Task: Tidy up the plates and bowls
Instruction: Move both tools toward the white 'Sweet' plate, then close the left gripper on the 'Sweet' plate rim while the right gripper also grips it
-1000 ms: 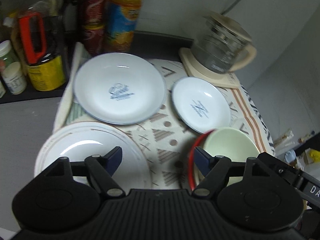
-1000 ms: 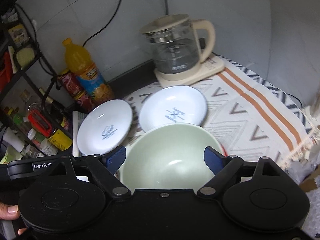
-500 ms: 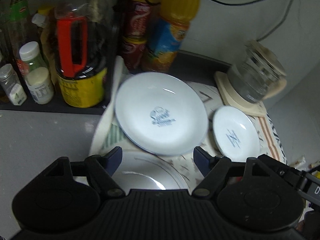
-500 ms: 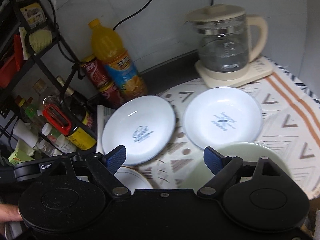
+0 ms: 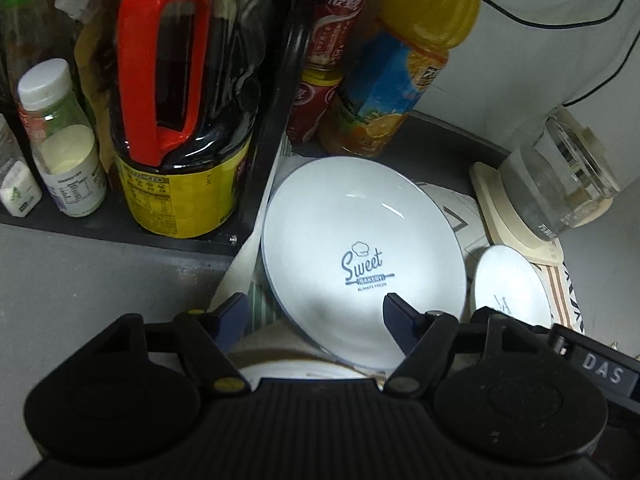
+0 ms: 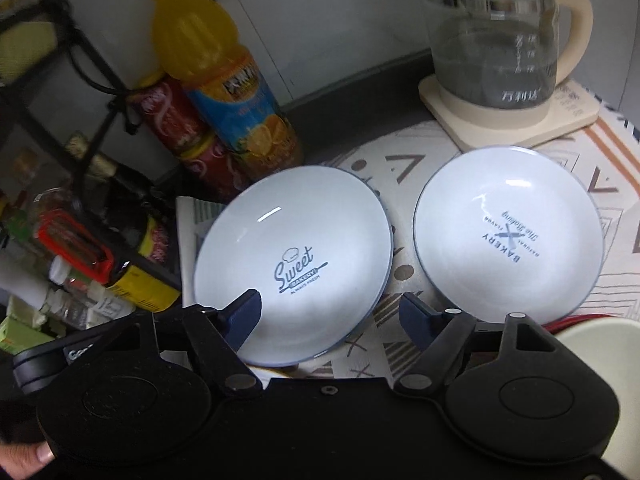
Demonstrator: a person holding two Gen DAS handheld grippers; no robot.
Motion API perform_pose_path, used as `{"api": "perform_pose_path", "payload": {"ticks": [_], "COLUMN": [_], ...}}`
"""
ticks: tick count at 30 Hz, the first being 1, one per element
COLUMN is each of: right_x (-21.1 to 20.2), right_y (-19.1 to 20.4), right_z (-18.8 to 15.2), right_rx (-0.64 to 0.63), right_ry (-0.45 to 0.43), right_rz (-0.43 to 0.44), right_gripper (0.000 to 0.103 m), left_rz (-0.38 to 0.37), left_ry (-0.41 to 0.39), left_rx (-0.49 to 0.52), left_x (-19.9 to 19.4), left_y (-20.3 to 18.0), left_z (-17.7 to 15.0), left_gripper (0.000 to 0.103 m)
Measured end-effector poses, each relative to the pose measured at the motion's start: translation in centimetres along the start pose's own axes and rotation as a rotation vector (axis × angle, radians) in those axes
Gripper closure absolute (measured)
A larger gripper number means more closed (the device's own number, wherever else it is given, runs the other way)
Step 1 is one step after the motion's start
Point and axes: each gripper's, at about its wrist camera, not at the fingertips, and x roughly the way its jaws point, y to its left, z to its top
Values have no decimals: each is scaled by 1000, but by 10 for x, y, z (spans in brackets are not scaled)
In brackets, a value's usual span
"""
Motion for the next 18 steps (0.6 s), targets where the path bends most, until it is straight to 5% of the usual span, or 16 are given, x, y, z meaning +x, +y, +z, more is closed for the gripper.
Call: {"api": "perform_pose_path", "payload": {"ticks": [18], "right_x": [89], "right_y": [-19], "right_z": [4], "right_rx": [183], "right_ry": [166], "right_rz": [-58], "right_gripper": [64], "left_rz": [25], "left_ry": [83], "left_rx": [-96], "left_x": [59], "left_y": [19], "left_z": [5], "left_gripper": [73]}}
